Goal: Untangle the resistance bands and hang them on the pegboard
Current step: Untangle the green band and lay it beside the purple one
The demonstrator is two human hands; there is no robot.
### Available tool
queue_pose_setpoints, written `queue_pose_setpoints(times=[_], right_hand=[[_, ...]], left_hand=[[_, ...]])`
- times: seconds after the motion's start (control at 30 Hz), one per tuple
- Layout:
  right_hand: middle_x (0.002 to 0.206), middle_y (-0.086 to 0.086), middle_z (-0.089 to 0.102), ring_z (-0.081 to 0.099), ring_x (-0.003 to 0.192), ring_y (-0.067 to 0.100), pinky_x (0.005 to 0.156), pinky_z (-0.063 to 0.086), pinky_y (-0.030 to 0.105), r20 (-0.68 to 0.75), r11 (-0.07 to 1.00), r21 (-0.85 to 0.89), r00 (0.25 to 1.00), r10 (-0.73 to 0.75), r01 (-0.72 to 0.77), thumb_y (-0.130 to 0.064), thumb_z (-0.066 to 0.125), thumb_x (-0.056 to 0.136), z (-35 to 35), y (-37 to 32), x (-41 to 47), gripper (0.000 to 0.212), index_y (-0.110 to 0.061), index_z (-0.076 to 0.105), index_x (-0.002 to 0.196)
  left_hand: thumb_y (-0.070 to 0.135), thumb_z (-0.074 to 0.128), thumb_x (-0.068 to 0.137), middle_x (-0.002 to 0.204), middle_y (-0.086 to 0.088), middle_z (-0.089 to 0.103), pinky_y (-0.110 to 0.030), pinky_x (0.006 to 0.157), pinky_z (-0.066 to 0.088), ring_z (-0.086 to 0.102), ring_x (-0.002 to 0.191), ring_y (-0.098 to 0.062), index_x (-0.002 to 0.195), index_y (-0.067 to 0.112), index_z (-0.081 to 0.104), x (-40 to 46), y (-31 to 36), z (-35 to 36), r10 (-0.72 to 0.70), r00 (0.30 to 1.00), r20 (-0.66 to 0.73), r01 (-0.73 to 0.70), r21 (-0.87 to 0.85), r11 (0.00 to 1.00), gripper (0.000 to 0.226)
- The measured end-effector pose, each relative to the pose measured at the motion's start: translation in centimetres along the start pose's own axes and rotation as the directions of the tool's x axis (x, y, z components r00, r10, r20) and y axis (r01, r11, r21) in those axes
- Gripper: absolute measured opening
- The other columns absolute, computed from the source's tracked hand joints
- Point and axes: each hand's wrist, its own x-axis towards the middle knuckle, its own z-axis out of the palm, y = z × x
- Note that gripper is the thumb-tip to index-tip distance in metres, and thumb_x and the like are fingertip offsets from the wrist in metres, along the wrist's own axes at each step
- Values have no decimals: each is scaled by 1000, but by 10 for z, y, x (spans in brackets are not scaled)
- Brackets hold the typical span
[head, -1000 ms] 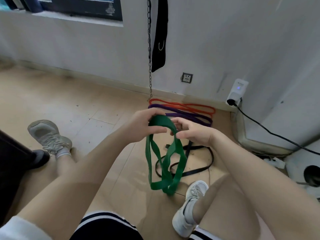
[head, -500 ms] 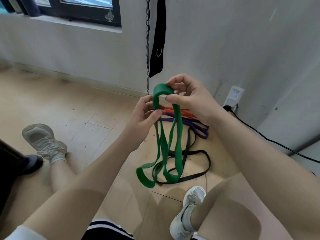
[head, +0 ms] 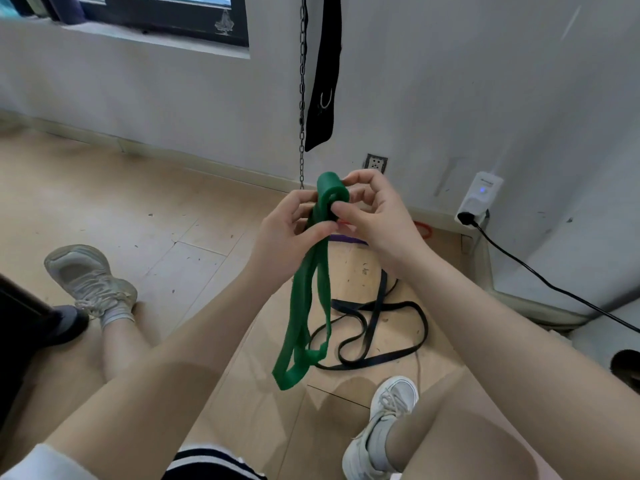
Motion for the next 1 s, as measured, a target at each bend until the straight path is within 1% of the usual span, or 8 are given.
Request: queue_pose_setpoints(times=[0.1, 0.2, 0.37, 0.47, 0.53, 0.73, 0.83, 1.0], right_hand=[[88, 3, 60, 67, 81, 16, 69, 59, 27, -116, 999, 25, 993, 29, -26, -4, 60, 87, 3, 3, 4, 17, -12, 53, 100], [87, 7, 62, 68, 71, 14, 65, 59, 26, -199, 970, 225, 970, 137, -91, -2, 59, 88, 0, 11, 6, 11, -8, 53, 94], [100, 10, 65, 68, 86, 16, 76, 58, 27, -163, 896, 433, 970, 182, -95, -7, 57, 90, -7, 29, 3, 12, -8, 55, 101], [115, -1, 62, 60, 107, 10, 90, 52, 27, -195, 978, 192, 974, 113, -75, -14, 62, 87, -1, 44, -3, 29, -23, 53, 113], [112, -2, 61, 58, 104, 11, 88, 53, 30, -305, 990, 118, 946, 107, -74, -15, 63, 86, -1, 50, -2, 30, -25, 51, 113], [103, -2, 67, 63, 100, 14, 87, 55, 40, -309, 997, -42, 950, 53, -70, -9, 61, 87, -34, 61, 1, 24, -30, 61, 98], [103, 0, 68, 64, 98, 14, 87, 55, 38, -222, 996, -65, 974, 48, -64, -6, 64, 85, -34, 64, 1, 24, -23, 63, 101], [95, -4, 70, 67, 91, 10, 76, 56, 25, -196, 999, 39, 980, 40, -33, -3, 66, 83, -29, 68, 2, 37, -24, 50, 109]], left_hand=[[18, 68, 81, 101, -1, 67, -38, 80, 58, 67, 89, -17, 113, 19, 55, 0, -3, 7, 17, 998, -58, -7, 170, 985, 35], [23, 69, 80, 107, 3, 65, -24, 85, 53, 63, 93, -11, 134, 18, 45, 0, -13, 16, 145, 987, -62, -114, 360, 926, 59], [16, 69, 81, 104, -7, 64, -3, 74, 39, 55, 89, -11, 142, 18, 36, 9, -30, 24, 196, 978, -74, -134, 503, 854, 69], [13, 67, 81, 104, -7, 61, 0, 73, 36, 52, 90, -11, 141, 18, 38, 15, -37, 33, 191, 974, -120, -97, 540, 836, 67], [9, 65, 82, 111, -7, 57, 3, 77, 34, 48, 94, -8, 143, 16, 35, 11, -41, 45, 161, 984, -78, -93, 547, 832, 68], [18, 66, 82, 126, 13, 51, -16, 102, 35, 46, 116, -1, 144, 23, 27, 14, -33, 23, 7, 973, 232, -112, 441, 890, 74], [17, 67, 81, 116, 21, 52, -2, 92, 35, 48, 108, 12, 134, 24, 38, 30, -15, 12, 12, 972, 236, -108, 400, 910, 61], [18, 69, 80, 90, 13, 63, -1, 70, 43, 59, 80, 4, 97, 28, 56, 46, -7, 17, -10, 981, 192, -93, 521, 849, 23]])
